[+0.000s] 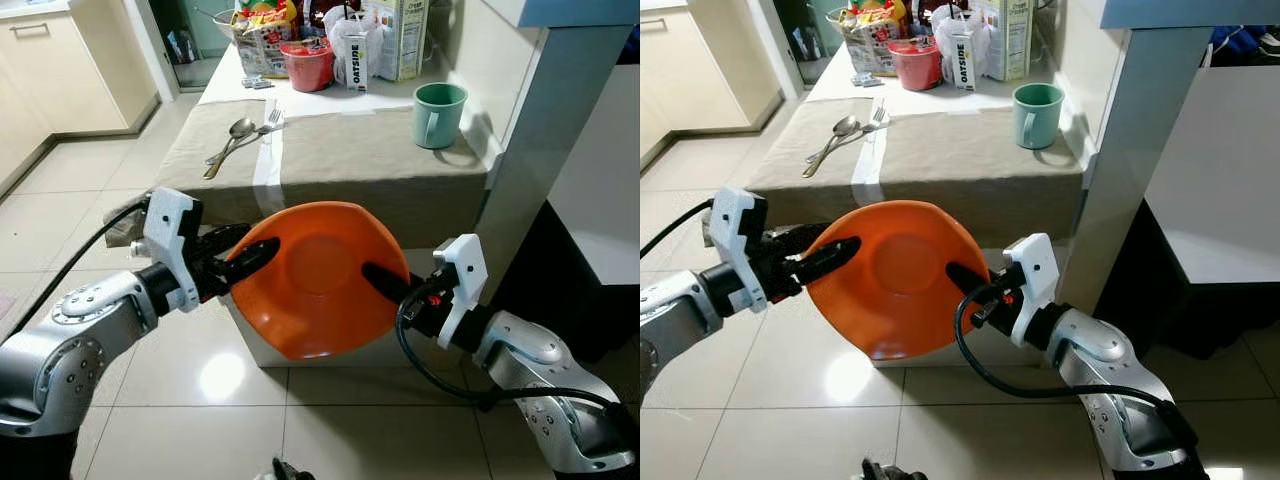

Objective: Setting the table

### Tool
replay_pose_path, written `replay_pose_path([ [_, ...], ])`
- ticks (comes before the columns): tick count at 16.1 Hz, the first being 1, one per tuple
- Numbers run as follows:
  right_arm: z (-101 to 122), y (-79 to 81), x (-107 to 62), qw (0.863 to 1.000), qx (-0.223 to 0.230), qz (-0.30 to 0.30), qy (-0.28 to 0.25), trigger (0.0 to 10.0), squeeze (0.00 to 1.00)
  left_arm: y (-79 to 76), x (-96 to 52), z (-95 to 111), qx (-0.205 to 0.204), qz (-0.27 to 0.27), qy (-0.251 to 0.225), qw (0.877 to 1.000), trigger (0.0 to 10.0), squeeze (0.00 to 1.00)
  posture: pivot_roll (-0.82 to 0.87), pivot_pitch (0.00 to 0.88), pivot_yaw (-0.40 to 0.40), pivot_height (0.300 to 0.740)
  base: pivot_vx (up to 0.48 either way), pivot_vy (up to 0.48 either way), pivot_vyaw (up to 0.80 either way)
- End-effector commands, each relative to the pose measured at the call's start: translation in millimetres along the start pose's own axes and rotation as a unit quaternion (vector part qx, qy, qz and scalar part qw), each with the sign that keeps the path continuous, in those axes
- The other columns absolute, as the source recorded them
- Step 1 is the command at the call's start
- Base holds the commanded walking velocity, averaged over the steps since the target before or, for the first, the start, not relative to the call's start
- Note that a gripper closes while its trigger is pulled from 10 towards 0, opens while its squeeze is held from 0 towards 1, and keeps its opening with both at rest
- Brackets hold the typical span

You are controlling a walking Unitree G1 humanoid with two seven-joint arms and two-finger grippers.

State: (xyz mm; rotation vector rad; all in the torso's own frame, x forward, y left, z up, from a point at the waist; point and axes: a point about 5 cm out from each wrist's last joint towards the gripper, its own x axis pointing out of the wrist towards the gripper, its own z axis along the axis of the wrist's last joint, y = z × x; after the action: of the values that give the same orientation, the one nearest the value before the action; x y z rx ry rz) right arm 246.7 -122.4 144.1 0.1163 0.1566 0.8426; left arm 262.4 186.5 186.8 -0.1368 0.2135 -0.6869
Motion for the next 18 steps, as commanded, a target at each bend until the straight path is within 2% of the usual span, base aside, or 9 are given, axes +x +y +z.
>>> replay_pose_path([
  [1,3,14.7,1.8,0.998,-0.010,0.059,-0.006,0.0,0.00,43.7,-28.8,15,0.035,0.133,-0.021,0.990,10.0,1.00,-0.16,0.015,0.119,0.740,0.000,0.000,0.00],
  [7,1,14.5,1.6,0.998,-0.013,0.060,-0.002,0.0,0.00,63.3,-53.3,51,0.069,0.141,-0.051,0.986,10.0,1.00,-0.16,0.017,0.116,0.740,0.000,0.000,0.00],
  [8,1,14.8,1.8,0.998,-0.013,0.061,-0.001,0.0,0.00,67.7,-56.5,53,0.076,0.151,-0.051,0.984,10.0,0.84,-0.16,0.017,0.116,0.740,0.000,0.000,0.00],
  [9,0,15.0,2.0,0.998,-0.013,0.061,0.000,0.0,0.00,70.4,-58.5,55,0.080,0.157,-0.051,0.983,10.0,0.50,-0.16,0.017,0.116,0.740,0.000,0.000,0.00],
  [10,0,15.3,2.2,0.998,-0.014,0.062,0.001,0.0,0.00,73.2,-60.8,56,0.075,0.155,-0.048,0.984,10.0,0.00,-0.15,0.018,0.115,0.740,0.000,0.000,0.00],
  [12,0,15.3,2.4,0.998,-0.015,0.063,0.001,0.0,0.00,73.2,-61.9,56,0.067,0.144,-0.045,0.986,10.0,0.00,-0.15,0.020,0.115,0.740,0.000,0.000,0.00],
  [13,0,15.4,2.6,0.998,-0.016,0.063,0.001,0.0,0.00,73.9,-64.8,54,0.064,0.136,-0.036,0.988,10.0,0.36,-0.16,0.022,0.116,0.740,0.000,0.000,0.00],
  [16,-1,16.3,4.2,0.998,-0.016,0.063,0.001,0.0,0.00,65.1,-80.7,17,0.032,0.040,0.073,0.996,10.0,0.00,-0.15,0.025,0.120,0.740,0.000,0.000,0.00],
  [18,-2,15.6,4.5,0.998,-0.015,0.061,0.001,0.0,0.00,63.0,-99.4,-3,0.025,0.008,0.131,0.991,10.0,0.00,-0.15,0.026,0.121,0.740,0.000,0.000,0.00],
])
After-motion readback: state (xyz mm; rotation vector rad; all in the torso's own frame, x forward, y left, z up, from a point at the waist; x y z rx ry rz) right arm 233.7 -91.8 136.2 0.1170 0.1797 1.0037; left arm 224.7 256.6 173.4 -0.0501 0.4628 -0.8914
